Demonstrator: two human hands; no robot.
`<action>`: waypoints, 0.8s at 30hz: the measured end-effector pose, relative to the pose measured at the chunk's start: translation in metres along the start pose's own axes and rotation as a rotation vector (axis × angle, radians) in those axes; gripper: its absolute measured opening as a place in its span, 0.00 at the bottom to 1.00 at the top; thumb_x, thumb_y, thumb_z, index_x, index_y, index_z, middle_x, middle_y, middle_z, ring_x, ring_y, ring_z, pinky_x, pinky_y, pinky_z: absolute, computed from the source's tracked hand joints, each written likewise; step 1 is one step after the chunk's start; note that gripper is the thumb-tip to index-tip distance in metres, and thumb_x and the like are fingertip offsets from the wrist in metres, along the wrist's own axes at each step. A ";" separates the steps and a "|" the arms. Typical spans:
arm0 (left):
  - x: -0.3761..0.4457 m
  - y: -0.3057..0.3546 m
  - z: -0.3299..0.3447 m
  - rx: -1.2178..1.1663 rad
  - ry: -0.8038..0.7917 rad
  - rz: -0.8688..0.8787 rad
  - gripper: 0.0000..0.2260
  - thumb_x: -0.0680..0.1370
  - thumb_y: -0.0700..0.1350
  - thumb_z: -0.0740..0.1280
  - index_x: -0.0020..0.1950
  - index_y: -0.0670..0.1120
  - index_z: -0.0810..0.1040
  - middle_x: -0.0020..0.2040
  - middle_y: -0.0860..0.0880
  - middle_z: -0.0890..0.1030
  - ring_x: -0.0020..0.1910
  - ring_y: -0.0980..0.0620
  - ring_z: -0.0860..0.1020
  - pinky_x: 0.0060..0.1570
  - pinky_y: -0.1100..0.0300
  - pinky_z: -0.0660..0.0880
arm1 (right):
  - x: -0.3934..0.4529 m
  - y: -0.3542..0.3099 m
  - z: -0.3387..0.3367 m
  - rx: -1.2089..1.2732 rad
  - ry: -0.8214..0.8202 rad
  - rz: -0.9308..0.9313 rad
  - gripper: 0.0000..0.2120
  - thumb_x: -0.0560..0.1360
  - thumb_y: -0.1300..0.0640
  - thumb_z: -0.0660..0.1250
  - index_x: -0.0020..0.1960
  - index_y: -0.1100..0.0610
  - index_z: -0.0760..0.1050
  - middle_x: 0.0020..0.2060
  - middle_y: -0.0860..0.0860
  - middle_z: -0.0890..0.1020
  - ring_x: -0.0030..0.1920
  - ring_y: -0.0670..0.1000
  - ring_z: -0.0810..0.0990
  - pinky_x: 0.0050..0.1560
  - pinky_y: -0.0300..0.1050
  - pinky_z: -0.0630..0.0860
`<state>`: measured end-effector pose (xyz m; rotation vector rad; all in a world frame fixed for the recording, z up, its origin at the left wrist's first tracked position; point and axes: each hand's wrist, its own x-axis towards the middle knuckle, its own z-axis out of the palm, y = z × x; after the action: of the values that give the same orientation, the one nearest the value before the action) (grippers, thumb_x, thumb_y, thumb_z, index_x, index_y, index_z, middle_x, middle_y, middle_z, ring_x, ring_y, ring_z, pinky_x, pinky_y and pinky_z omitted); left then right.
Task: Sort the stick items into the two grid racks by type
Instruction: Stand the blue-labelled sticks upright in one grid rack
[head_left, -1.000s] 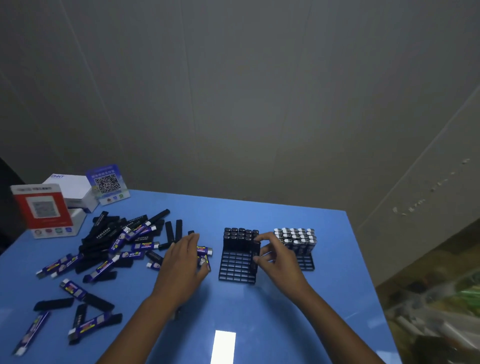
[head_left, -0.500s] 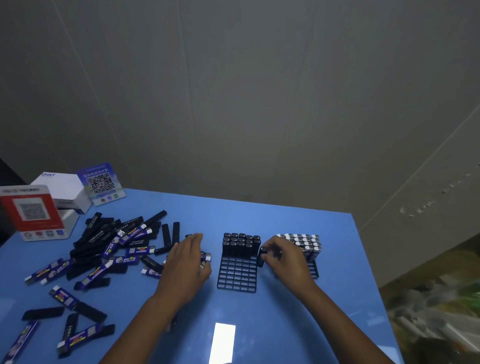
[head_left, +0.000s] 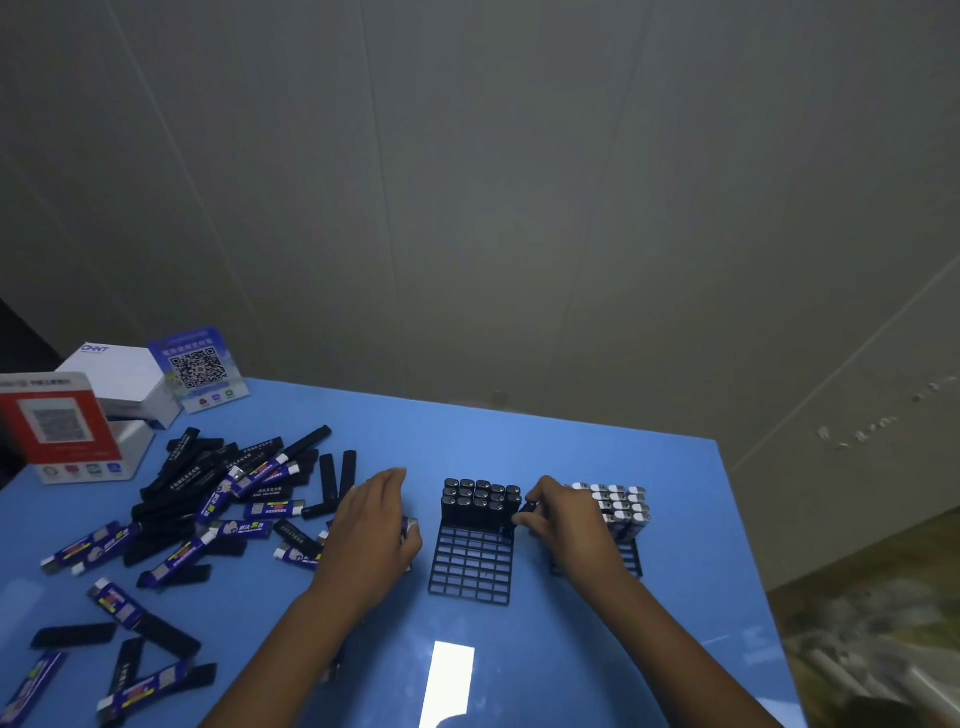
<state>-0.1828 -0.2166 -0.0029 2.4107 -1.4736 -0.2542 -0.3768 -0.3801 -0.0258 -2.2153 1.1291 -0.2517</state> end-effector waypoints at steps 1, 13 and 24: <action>0.001 -0.001 0.000 0.002 -0.003 -0.002 0.28 0.80 0.49 0.62 0.77 0.43 0.59 0.75 0.48 0.64 0.74 0.50 0.62 0.75 0.56 0.54 | 0.000 0.000 0.001 -0.021 -0.002 -0.006 0.12 0.76 0.53 0.73 0.49 0.59 0.74 0.34 0.49 0.82 0.35 0.45 0.80 0.43 0.45 0.78; 0.005 -0.012 0.004 0.005 -0.028 -0.043 0.28 0.81 0.52 0.60 0.78 0.45 0.57 0.76 0.49 0.63 0.75 0.50 0.60 0.76 0.55 0.53 | 0.004 -0.010 0.007 -0.281 -0.020 -0.063 0.15 0.80 0.47 0.66 0.50 0.59 0.72 0.41 0.55 0.82 0.39 0.52 0.75 0.37 0.45 0.65; -0.002 -0.013 -0.001 0.031 -0.020 -0.031 0.28 0.80 0.51 0.61 0.78 0.45 0.56 0.76 0.49 0.63 0.75 0.51 0.61 0.74 0.57 0.54 | 0.003 -0.015 0.008 -0.241 -0.047 -0.030 0.17 0.77 0.44 0.70 0.52 0.58 0.74 0.44 0.54 0.84 0.45 0.54 0.82 0.44 0.48 0.78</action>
<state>-0.1724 -0.2092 -0.0069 2.4636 -1.4607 -0.2655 -0.3618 -0.3722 -0.0232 -2.4367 1.1521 -0.0779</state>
